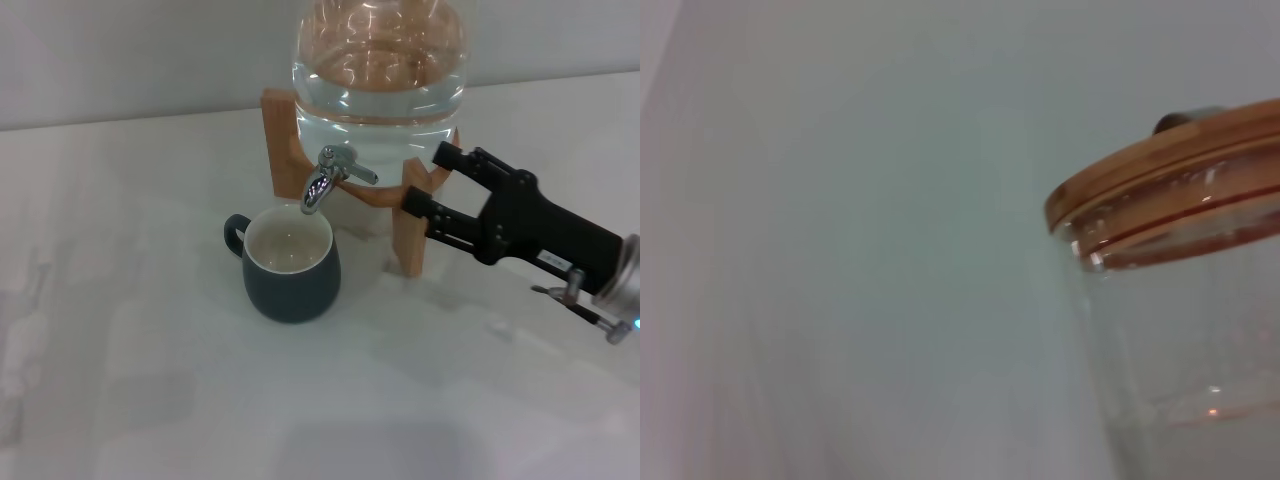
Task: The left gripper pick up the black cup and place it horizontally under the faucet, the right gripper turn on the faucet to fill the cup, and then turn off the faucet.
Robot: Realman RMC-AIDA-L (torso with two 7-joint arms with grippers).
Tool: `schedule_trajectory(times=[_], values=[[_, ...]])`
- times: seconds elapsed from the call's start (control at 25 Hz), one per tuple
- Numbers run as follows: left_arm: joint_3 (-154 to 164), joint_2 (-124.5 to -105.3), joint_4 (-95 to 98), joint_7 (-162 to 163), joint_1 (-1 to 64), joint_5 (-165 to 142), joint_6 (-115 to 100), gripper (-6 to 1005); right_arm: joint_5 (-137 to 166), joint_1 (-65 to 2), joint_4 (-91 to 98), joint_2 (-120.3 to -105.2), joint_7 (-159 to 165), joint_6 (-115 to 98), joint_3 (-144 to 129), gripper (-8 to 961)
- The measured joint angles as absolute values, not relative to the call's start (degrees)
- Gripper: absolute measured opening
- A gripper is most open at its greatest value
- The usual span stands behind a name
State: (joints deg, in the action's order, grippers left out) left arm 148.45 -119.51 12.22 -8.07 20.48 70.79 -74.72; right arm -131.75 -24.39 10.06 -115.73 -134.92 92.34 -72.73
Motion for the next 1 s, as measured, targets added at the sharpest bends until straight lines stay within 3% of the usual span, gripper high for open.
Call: schedule_trajectory(times=[1.0], values=[[148.53, -119.42, 11.6, -8.08, 22.52, 70.85, -72.8, 893, -131.76, -28.86, 10.33, -116.19, -130.96, 88.75, -78.01, 835]])
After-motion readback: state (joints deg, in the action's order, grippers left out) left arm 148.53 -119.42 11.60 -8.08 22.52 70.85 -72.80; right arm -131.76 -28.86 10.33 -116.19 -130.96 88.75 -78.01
